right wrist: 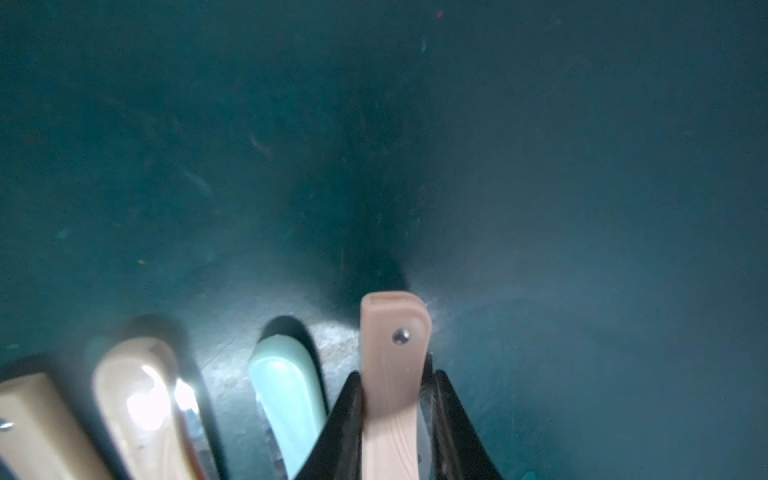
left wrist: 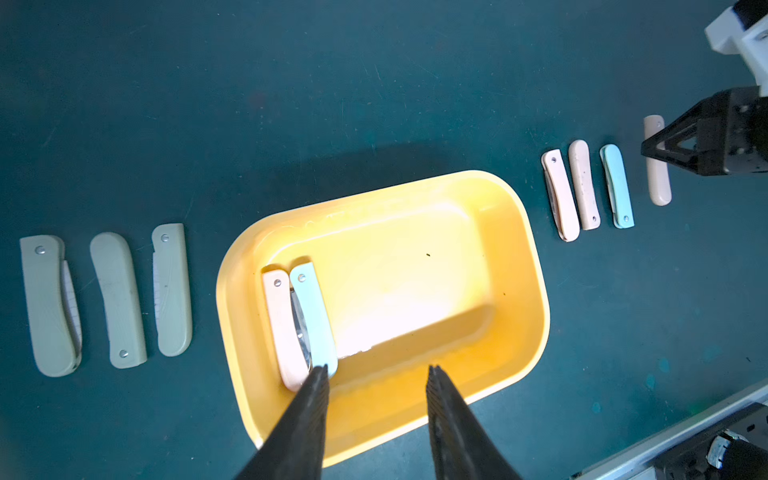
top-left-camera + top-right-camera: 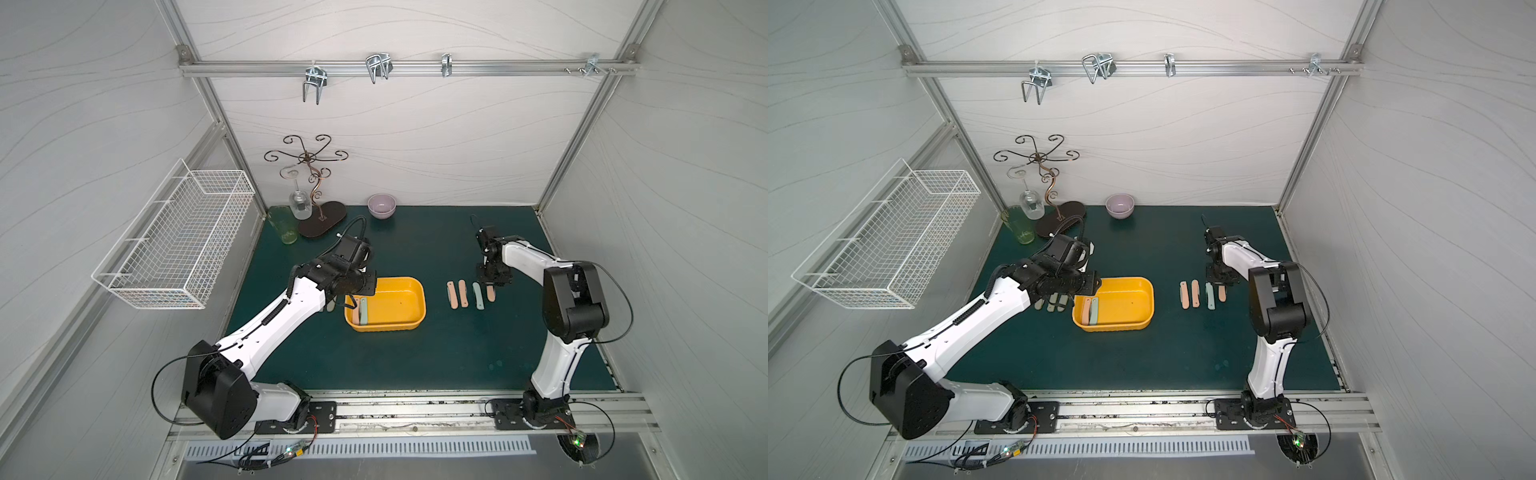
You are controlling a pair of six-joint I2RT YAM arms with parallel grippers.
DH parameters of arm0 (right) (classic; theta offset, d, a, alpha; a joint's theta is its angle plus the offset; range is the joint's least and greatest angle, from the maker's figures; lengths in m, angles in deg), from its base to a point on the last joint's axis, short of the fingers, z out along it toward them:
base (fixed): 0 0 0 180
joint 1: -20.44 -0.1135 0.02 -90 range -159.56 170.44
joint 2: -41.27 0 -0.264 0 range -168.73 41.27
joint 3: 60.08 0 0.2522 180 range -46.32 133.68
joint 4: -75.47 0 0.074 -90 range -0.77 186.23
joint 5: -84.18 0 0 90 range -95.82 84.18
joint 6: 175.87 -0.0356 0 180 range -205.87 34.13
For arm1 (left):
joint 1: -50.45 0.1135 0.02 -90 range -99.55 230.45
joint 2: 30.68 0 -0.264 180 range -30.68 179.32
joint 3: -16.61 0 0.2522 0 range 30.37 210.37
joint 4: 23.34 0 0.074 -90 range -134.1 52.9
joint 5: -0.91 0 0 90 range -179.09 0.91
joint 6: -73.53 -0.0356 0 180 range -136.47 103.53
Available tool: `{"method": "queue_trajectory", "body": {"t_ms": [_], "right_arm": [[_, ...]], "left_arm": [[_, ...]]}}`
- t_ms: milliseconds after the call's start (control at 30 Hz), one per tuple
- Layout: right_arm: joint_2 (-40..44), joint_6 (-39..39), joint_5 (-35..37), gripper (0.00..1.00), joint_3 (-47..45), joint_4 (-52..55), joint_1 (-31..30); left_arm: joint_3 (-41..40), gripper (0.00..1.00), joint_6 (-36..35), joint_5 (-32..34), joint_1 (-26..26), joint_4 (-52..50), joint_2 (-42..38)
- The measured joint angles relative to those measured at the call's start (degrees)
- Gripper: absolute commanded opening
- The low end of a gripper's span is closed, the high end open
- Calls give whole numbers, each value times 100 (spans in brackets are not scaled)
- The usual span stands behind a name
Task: Take the fruit knife out of the storage box
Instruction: Place the fruit knife at the center of the board.
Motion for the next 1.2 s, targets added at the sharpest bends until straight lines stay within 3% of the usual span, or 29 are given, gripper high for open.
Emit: {"method": "queue_trajectory", "body": {"t_ms": [533, 667, 733, 1100, 1200], "right_arm": [[20, 197, -20, 3, -380, -232, 81], [52, 203, -24, 17, -422, -275, 81], [68, 201, -33, 28, -444, -295, 83], [219, 114, -146, 49, -446, -289, 83], [310, 70, -199, 59, -433, -273, 81]], "left_arm": [[0, 43, -31, -17, -2, -2, 22], [0, 43, -31, -15, -2, -7, 52], [0, 43, -31, -13, -2, -15, 52], [0, 45, -20, -9, -2, -127, 52], [0, 45, -17, -7, -2, -151, 52]]}}
